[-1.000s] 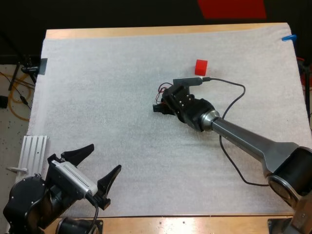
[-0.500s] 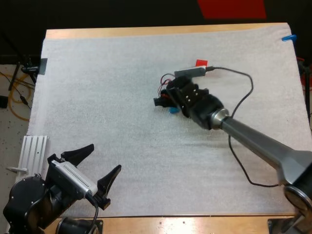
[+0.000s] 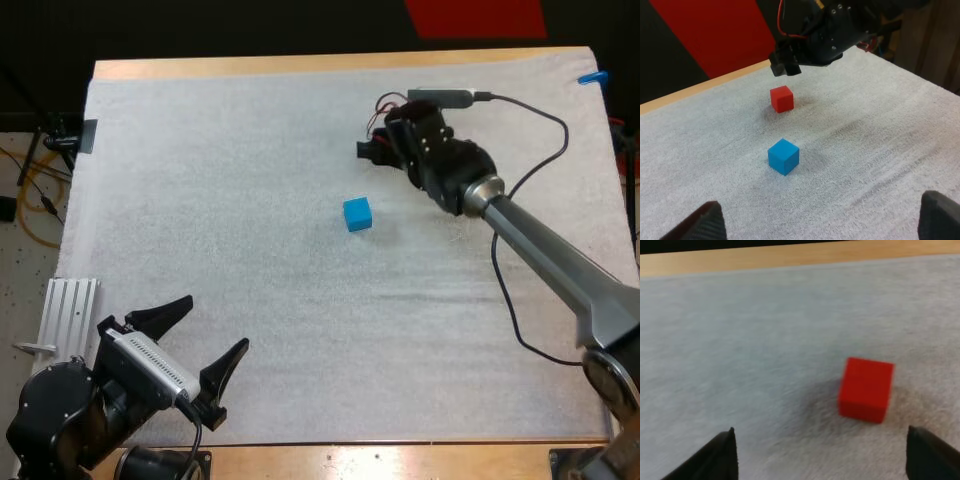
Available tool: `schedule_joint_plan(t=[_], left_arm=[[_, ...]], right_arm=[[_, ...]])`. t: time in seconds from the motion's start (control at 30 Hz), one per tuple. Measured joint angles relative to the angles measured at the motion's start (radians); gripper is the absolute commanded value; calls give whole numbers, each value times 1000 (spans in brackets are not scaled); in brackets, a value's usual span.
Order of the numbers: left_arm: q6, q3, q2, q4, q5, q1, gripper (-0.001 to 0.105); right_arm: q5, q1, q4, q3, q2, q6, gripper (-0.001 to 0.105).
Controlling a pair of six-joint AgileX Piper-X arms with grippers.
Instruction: Stack red cube on blue cube
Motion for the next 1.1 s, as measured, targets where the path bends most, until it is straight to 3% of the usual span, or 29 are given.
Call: schedule_joint_plan(t=[0.43,0.77,1.1], left_arm=[[0,0,0,0,0,0,75],[0,0,0,0,0,0,75],[0,0,0,0,0,0,75]], right_arm=[[14,-50,24,-188,207,64,67],[2,-95,30,-242,302,105,67],[-42,-112,30,-289,385,87,67]])
